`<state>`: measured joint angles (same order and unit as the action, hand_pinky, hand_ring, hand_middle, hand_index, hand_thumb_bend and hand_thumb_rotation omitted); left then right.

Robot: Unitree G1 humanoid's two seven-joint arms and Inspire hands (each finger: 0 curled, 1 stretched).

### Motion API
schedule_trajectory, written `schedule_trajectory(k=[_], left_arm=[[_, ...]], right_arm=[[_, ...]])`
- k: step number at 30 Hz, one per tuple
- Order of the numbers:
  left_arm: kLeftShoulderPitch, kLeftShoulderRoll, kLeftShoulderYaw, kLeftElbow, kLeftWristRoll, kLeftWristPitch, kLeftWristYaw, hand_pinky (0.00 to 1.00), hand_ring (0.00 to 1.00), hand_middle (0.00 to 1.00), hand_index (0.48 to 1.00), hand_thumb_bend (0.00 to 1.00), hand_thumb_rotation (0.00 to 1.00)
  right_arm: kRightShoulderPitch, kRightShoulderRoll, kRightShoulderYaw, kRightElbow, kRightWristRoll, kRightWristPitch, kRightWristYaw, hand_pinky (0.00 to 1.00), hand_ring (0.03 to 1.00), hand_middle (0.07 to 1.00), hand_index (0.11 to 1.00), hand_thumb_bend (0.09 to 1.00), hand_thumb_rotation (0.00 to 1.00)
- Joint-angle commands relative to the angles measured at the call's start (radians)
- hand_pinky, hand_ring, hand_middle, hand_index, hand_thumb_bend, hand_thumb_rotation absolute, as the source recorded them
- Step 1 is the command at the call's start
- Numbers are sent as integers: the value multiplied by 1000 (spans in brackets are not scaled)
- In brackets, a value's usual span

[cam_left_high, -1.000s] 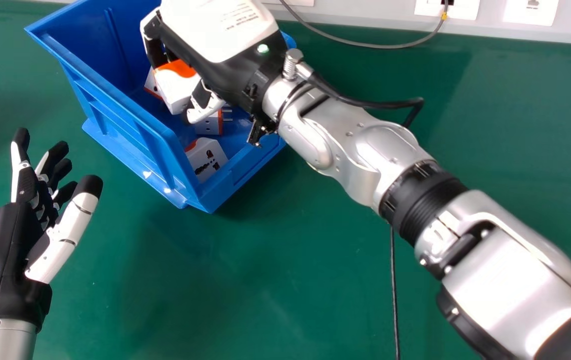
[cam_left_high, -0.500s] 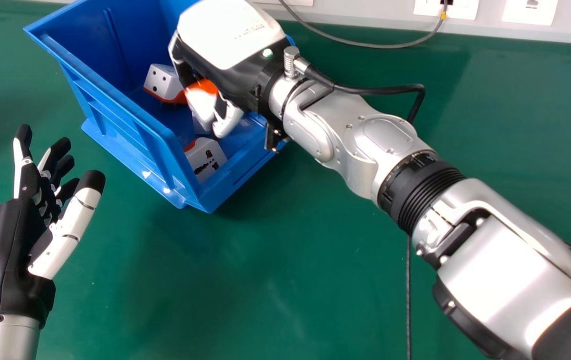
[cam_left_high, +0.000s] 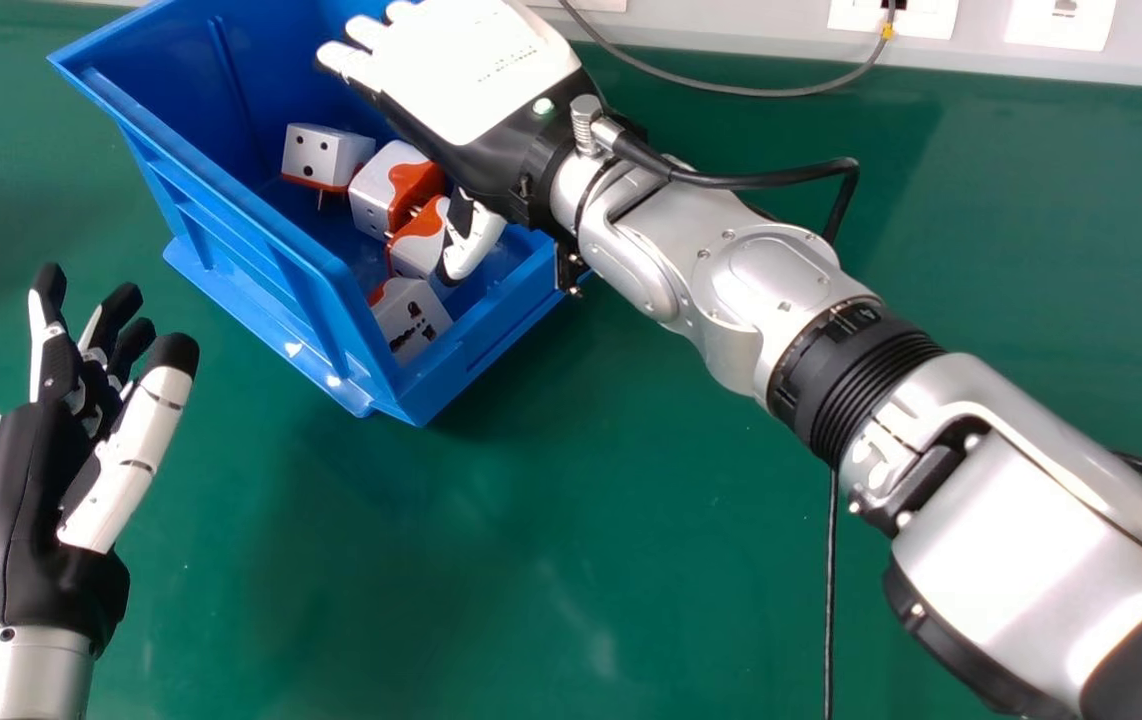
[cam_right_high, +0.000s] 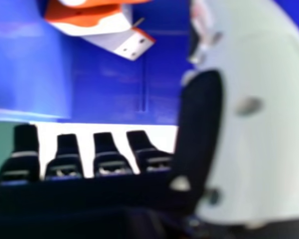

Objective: Pick all objects and put in blue box

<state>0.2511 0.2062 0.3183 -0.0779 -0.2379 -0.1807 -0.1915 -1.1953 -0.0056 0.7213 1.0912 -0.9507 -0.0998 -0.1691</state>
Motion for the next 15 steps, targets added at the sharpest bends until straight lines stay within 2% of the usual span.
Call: schedule_trajectory(k=[1,5,6,9,12,15], left_arm=[[-1,-3,3,-27,-6,5,5,927,960,958,935,471,480],[1,-1,2,-30,6,3,7,929,961,956,932,465,466],[-1,-1,2,-27,6,1,5,930,961,956,932,464,464],[-6,2,6,-15,-6,-3,-5,931,961,955,930,467,463],[-11,1,9,-8,-6,-6,-6,931,961,954,930,475,459],[-9,-2,8,-13,-5,-4,-5,932,961,954,930,480,452]], right_arm=[[-24,-9,-5,-28,4,8,-23,904,980,982,978,736,318],[-8,-13,-12,-45,14,10,-32,913,990,991,989,738,332],[-5,-14,-14,-49,18,11,-32,913,992,993,991,738,328],[6,-19,-25,-68,28,13,-29,909,997,998,997,734,312],[20,-25,-37,-94,35,16,-31,909,999,999,999,731,305],[61,-43,-57,-171,45,23,-33,910,1000,1000,1000,727,298]])
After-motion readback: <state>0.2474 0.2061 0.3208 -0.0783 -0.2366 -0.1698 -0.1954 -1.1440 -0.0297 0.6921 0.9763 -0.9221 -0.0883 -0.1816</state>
